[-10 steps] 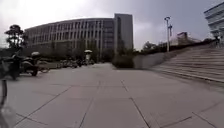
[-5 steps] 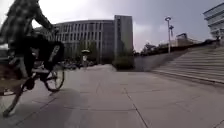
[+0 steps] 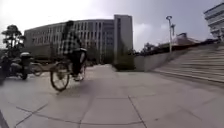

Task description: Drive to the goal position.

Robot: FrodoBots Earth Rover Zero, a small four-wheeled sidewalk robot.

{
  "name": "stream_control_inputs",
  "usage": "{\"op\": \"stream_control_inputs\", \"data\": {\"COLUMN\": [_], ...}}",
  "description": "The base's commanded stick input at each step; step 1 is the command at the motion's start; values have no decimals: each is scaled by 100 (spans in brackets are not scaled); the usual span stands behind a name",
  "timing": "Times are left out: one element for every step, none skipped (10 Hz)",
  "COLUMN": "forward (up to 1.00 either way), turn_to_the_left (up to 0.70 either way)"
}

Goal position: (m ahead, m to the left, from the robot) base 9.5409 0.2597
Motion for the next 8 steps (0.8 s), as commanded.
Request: {"op": "stream_control_inputs", "data": {"forward": [60, 60, 60, 60, 60, 60, 60, 60], "turn_to_the_left": [1, 1, 1, 1, 1, 1, 1, 1]}}
